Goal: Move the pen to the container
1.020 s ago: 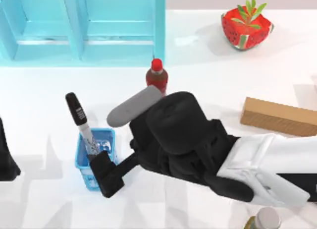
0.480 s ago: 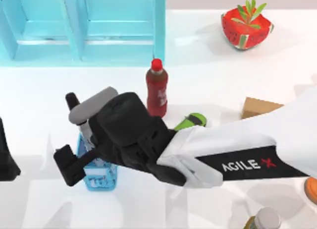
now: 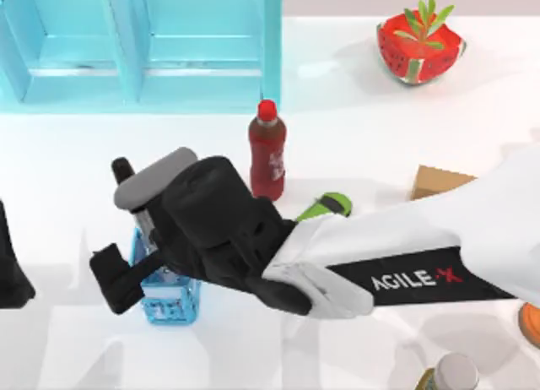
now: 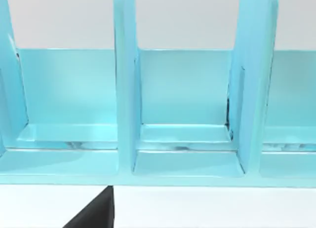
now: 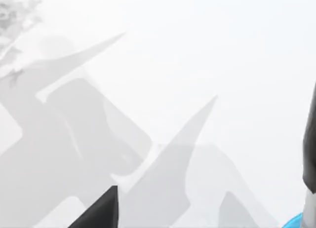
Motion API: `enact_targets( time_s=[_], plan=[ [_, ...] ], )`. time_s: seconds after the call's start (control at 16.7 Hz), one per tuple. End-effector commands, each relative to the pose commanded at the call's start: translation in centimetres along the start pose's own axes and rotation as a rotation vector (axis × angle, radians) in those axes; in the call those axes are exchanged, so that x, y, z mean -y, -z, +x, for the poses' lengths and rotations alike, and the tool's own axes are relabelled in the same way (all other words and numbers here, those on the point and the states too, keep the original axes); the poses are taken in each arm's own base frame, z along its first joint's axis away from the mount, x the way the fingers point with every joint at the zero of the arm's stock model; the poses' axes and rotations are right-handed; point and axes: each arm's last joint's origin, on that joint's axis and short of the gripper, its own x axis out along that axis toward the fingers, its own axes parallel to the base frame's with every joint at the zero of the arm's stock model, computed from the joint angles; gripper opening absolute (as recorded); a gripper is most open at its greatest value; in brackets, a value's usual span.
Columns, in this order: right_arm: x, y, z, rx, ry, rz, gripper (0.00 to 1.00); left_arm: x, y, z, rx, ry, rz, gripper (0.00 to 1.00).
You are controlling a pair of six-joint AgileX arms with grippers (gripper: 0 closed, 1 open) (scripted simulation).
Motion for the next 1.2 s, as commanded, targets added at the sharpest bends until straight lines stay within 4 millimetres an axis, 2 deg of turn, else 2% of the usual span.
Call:
enact_targets(
  time_s=[0.6, 1.2],
  plan=[
    [0.0, 0.0, 0.0, 0.0, 0.0, 0.0, 0.02, 0.0, 0.0, 0.0, 0.0, 0.0, 0.0, 1.0],
    [-0.17, -0.25, -0.12, 0.006, -0.007, 0.001, 0.0, 0.0, 0.0, 0.0, 0.0, 0.0, 0.0, 1.0]
  ],
)
